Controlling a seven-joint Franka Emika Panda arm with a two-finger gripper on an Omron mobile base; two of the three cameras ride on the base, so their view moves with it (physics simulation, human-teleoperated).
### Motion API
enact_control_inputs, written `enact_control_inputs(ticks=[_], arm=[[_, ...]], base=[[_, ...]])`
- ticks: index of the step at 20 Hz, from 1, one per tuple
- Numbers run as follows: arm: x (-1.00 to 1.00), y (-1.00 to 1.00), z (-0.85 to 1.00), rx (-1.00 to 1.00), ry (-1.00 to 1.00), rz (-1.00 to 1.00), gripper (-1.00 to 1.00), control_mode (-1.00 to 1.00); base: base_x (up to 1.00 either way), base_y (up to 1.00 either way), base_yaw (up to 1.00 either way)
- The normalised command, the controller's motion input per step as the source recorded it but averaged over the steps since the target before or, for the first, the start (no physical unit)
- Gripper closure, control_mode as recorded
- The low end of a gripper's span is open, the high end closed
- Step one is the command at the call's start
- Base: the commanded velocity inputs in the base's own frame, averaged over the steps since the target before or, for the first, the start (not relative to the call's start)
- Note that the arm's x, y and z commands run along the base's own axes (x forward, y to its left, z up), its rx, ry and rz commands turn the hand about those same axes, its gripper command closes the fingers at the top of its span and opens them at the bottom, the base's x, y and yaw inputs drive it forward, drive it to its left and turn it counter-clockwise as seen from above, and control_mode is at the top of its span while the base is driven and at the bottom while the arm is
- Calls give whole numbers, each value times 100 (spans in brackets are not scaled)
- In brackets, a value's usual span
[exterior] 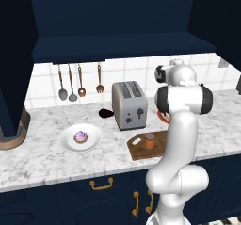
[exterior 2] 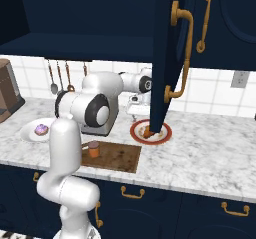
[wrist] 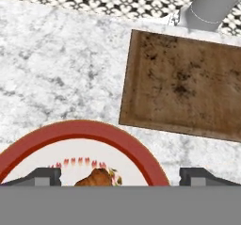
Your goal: From the different types of pastries on the counter, select a croissant and place it on the cutting board. Then retrieve a jar of jam from the cabinet and place it alongside the croissant on the cutting board.
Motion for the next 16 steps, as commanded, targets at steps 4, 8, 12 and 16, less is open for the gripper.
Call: enact_control_inputs(ticks=[4, 8, 12, 16], arm=[[2, -56, 0, 2, 0, 8, -100, -100], [67, -24, 0, 7, 0, 8, -100, -100], [81, -12, 0, 6, 0, 7, -100, -100], [62, -39, -5, 2, 0, 10, -100, -100]], base=[[0, 0, 0], [0, 0, 0], [0, 0, 0], [0, 0, 0]])
